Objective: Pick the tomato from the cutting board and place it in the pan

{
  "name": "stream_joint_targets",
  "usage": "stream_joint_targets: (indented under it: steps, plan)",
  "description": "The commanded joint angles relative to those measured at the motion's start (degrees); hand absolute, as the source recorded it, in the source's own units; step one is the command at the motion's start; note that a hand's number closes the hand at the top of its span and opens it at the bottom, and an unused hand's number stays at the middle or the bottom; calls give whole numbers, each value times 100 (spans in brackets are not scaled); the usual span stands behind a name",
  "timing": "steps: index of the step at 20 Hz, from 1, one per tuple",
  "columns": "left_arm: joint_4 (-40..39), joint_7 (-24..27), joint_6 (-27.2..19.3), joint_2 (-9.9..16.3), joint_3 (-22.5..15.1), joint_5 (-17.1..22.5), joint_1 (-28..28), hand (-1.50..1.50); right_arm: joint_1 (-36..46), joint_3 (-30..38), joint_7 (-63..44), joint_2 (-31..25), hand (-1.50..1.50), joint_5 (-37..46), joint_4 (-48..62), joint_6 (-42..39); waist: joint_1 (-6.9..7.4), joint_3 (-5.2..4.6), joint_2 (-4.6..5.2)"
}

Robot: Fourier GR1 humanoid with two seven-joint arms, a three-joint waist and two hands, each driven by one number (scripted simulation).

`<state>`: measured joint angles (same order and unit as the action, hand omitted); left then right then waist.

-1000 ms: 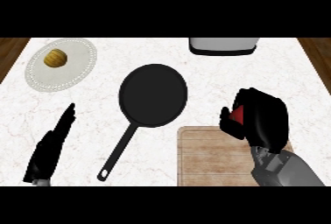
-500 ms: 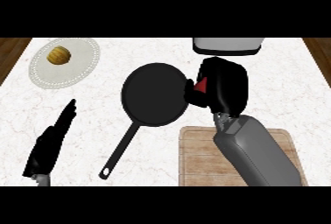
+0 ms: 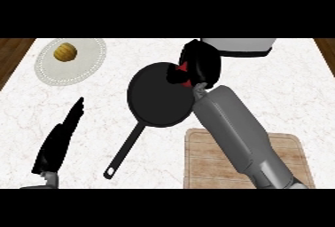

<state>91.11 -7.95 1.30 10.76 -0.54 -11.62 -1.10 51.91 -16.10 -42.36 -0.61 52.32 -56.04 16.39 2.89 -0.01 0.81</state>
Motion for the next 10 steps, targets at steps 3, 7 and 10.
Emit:
stream_joint_targets:
  steps: [3,7,10]
  plan:
    - [100,-102,-61,-132,-183,-145,61,0,594,-104,540,59,150,-729,1942,727,229,3,73]
    - [68,33,71,-113,-220,-78,-12,0,905,-227,874,60,150,-1030,2711,461,361,1,103]
    - [-135,-79,159,-7,-76,-4,472,0,659,207,1137,60,150,-2003,2617,340,427,11,180]
